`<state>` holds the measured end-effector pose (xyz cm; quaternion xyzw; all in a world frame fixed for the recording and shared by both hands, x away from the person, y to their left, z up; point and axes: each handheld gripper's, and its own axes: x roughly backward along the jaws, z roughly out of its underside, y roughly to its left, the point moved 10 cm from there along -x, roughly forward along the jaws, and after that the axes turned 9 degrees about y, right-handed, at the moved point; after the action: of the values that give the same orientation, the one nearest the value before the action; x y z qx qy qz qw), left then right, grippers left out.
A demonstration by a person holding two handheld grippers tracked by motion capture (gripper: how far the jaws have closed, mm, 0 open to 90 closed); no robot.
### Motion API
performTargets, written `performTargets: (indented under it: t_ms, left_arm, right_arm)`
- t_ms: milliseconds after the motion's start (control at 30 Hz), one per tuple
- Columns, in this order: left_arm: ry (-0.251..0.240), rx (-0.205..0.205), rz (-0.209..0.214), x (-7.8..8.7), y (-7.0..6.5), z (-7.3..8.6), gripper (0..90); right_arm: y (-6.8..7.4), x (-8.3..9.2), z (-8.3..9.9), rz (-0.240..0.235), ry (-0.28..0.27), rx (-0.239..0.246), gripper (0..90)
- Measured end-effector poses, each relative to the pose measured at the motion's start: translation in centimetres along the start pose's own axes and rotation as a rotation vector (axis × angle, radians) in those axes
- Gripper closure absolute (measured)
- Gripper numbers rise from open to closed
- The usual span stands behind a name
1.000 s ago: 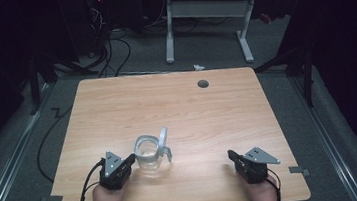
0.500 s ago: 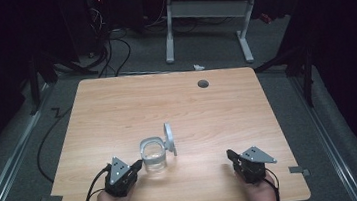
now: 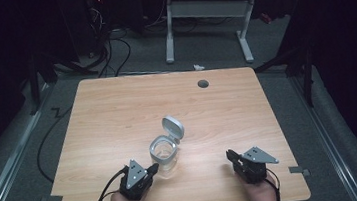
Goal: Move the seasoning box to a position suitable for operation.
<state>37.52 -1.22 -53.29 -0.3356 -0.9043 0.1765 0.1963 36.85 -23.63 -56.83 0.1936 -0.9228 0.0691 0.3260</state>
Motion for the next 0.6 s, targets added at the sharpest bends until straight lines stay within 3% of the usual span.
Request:
performTargets:
  t_ms: [133, 233, 467, 600]
  left_arm:
    - [0.005, -0.010, 0.004, -0.3, -0.4, 0.3, 87.4]
    - [-0.002, 0.001, -0.007, 0.1, 0.2, -0.1, 84.3]
    - [-0.015, 0.058, -0.112, 0.6, 3.9, -1.2, 76.0]
    - [-0.037, 0.065, -0.154, 0.0, 5.6, -1.8, 77.8]
  right_arm:
    - [0.2, 0.0, 0.0, -0.018, -0.001, 0.006, 81.5]
    - [0.2, 0.1, -0.1, -0.024, -0.004, 0.009, 79.8]
    - [-0.3, 0.2, 0.0, -0.016, -0.012, -0.024, 80.6]
    - [-0.5, 0.2, 0.0, -0.017, -0.007, -0.032, 82.3]
